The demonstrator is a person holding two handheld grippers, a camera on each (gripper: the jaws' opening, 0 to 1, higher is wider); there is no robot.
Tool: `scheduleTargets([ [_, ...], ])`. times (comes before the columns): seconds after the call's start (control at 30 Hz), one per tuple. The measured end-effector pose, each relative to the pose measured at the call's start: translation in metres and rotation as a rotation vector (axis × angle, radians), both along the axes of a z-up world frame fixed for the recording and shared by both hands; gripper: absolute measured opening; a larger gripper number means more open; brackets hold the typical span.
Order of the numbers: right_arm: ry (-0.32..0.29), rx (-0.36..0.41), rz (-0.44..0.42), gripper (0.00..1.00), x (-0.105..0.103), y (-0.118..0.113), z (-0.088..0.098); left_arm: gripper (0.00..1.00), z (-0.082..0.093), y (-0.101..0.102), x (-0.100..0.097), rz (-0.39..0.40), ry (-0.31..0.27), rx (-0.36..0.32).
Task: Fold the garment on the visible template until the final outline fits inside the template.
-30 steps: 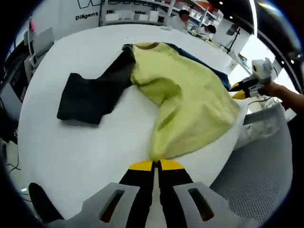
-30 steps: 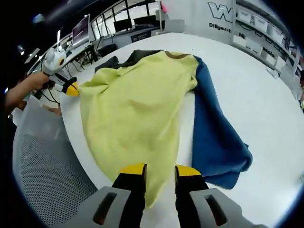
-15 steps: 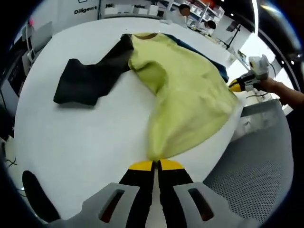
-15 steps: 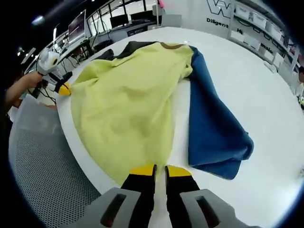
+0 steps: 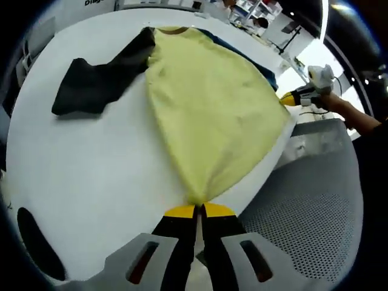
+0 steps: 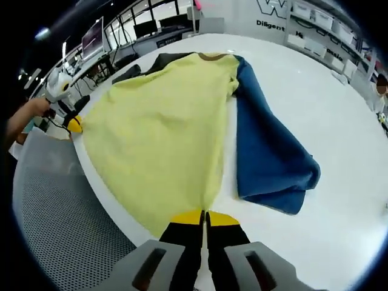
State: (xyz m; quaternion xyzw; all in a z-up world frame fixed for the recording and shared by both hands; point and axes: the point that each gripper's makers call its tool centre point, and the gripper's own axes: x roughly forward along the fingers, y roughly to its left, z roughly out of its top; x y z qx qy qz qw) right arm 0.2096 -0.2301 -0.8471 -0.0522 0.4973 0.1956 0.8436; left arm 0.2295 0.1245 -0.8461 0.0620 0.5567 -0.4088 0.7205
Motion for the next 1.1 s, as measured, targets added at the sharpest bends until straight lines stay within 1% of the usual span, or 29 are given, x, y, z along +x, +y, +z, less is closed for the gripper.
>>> scheduleTargets([
  [0.17,0.0,0.016,-0.007,0.0,-0.003,0.001,0.0,0.09,0.0,0.0,0.001,-0.014,-0.013,0.002],
  [0.27,-0.015,0.008,-0.001,0.0,-0.002,0.0,0.001,0.1,0.002,0.001,0.007,-0.026,-0.046,0.015],
  [0.33,-0.021,0.007,-0.001,0.03,-0.002,-0.002,0.003,0.11,0.007,0.001,0.012,-0.023,-0.067,0.017],
  [0.47,-0.047,0.014,-0.016,0.06,0.006,-0.006,0.012,0.15,0.016,0.001,0.024,-0.024,-0.09,0.018],
  [0.57,-0.077,0.025,-0.034,0.07,0.018,-0.011,0.023,0.2,0.024,0.0,0.033,-0.035,-0.104,0.024],
  [0.7,-0.108,0.029,-0.038,0.08,0.035,-0.016,0.036,0.21,0.038,-0.003,0.05,-0.045,-0.139,0.018],
  [0.83,-0.135,0.034,-0.034,0.11,0.052,-0.019,0.046,0.22,0.049,-0.005,0.078,-0.031,-0.204,0.016],
  [0.93,-0.152,0.027,-0.023,0.13,0.065,-0.022,0.053,0.22,0.055,-0.009,0.096,-0.028,-0.235,0.012],
  [0.97,-0.163,0.023,-0.018,0.14,0.071,-0.023,0.057,0.22,0.057,-0.011,0.103,-0.031,-0.255,0.016],
  [1.1,-0.193,0.017,-0.006,0.16,0.091,-0.028,0.067,0.23,0.065,-0.019,0.125,-0.031,-0.303,0.01],
])
